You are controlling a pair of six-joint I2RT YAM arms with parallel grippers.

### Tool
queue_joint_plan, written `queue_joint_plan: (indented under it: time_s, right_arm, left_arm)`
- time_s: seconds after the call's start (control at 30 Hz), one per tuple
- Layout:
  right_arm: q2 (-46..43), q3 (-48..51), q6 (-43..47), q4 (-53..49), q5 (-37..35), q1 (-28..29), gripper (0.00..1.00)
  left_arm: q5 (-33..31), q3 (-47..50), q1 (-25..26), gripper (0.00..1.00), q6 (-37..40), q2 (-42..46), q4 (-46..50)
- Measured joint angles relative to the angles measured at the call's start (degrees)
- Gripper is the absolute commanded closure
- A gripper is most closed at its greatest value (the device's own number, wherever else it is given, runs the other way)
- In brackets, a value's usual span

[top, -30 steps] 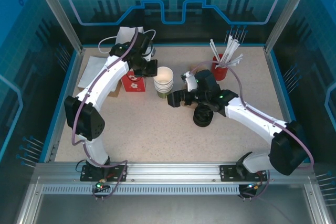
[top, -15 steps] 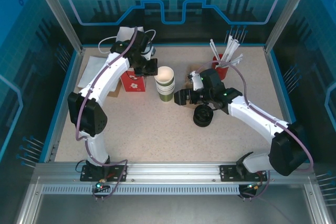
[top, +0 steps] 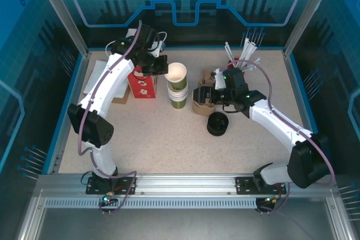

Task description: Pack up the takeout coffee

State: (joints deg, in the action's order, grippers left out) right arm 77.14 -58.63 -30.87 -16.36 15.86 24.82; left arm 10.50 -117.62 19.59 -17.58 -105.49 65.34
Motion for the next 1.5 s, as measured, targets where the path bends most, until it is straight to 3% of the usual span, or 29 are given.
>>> queue_joint_plan:
  time_s: [0.27,0.4,0.63,1.07,1.5]
  right_arm:
    - [-6.1,-1.8,3.7,-9.7,-5.7,-2.6,0.08]
    - [-8.5,-1.8,4.6,-14.4,-8.4,-4.7,0.08]
    - [-12.3,-0.2,5.5,-18.7,-11.6,-6.5,0.0]
    - [-16.9,5.7,3.7,-19.5,-12.4,-10.6,0.0]
    - [-16.2,6.2,3.8,-19.6,-12.5,-10.6,0.0]
  left_arm:
    - [-0.3,0.1,0.0,0.95,0.2,12.7,1.1]
    - [-0.1,6.7,0.8,0.96,-0.1,21.9,0.2]
    - [-0.2,23.1,10.1,0.96,-3.1,32.0,-1.6]
    - [-4.5,45.9,19.3,0.96,-10.2,33.1,-11.9]
    - [-8.0,51.0,20.5,0.95,-12.4,27.3,-20.9]
